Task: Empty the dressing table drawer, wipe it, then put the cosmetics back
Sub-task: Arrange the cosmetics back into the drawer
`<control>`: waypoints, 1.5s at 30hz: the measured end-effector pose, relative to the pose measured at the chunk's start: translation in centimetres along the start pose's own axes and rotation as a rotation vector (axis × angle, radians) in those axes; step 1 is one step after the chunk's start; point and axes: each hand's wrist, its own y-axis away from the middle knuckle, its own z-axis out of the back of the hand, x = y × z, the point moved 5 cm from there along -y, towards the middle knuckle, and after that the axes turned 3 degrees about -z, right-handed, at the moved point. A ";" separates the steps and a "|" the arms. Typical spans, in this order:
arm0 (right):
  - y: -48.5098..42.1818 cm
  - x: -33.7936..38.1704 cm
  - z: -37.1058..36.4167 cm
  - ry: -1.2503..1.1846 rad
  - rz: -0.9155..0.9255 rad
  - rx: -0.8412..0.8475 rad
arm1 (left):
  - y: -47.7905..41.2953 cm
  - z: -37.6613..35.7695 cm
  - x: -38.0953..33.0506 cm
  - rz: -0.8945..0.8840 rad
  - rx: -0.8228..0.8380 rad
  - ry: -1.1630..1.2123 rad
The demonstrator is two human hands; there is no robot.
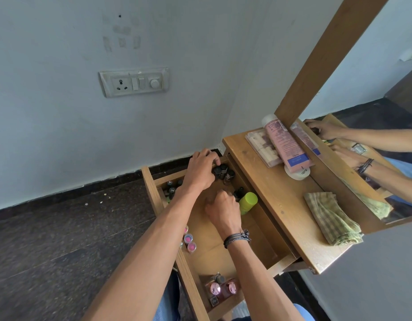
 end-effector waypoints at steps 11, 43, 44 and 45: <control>-0.9 -0.2 -0.1 0.003 0.006 0.011 | 0.0 -0.2 -0.6 -0.037 -0.079 -0.119; 9.9 -7.9 5.7 -0.497 0.228 -0.243 | 9.2 3.7 -5.3 0.167 -0.140 0.433; 9.8 -7.8 6.5 -0.494 0.242 -0.269 | 9.7 3.4 -5.6 0.174 -0.124 0.433; 9.6 -7.7 7.6 -0.491 0.255 -0.306 | 10.0 3.1 -5.9 0.178 -0.109 0.431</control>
